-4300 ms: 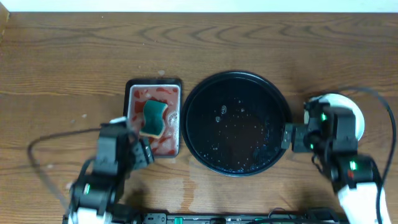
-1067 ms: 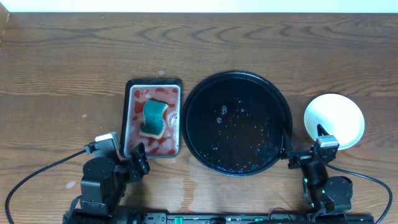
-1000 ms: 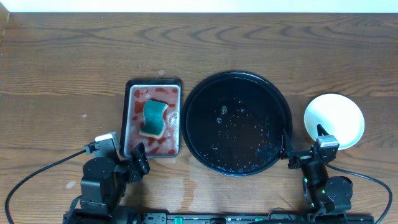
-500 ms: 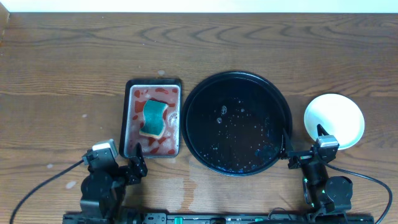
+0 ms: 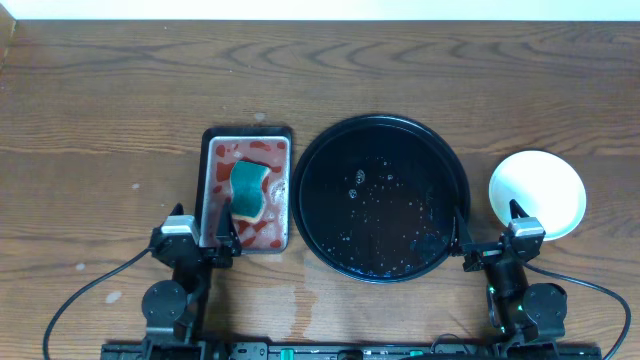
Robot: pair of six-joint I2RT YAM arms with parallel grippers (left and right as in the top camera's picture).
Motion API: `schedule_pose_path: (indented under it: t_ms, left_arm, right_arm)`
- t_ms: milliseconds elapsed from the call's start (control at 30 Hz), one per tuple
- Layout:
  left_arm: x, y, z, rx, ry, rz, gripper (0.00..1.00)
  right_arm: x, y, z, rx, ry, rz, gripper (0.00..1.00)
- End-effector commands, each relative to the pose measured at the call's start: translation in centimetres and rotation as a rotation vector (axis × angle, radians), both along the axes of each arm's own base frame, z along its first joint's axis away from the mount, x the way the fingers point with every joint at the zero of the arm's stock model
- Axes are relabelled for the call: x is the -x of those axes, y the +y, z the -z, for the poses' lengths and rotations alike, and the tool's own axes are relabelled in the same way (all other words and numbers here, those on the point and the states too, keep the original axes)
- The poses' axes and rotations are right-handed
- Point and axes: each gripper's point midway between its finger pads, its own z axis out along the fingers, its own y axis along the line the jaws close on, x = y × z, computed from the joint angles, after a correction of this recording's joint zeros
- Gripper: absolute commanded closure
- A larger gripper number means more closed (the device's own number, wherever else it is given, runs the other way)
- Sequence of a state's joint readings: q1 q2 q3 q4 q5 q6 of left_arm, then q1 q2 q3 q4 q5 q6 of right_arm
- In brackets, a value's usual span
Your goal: Clean dirty plates on tray and stack at the side
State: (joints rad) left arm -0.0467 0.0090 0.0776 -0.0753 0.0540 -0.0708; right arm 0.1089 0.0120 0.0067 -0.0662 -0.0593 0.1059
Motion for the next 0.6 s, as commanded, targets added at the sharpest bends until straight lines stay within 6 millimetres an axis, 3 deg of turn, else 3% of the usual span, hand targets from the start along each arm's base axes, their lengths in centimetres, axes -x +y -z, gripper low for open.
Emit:
schedule_pose_path:
  t_ms: [0,100,567]
  left_arm:
    - [-0.4,-0.4,2.0,-0.08,0.005,0.033,0.18]
    - [-0.3,-0.5,3.2,-0.102,0.049,0.04,0.18]
    - [-0.3,-0.5,3.1,-0.101,0.047,0.039,0.18]
  right_arm:
    - [0.1,0.3,0.0,-0.009,0.001,-0.013,0.01]
    - [0.1,0.3,0.0,-0.009,0.001,-0.013,0.01]
    - [0.1,0.3,0.0,-0.009,0.001,-0.013,0.01]
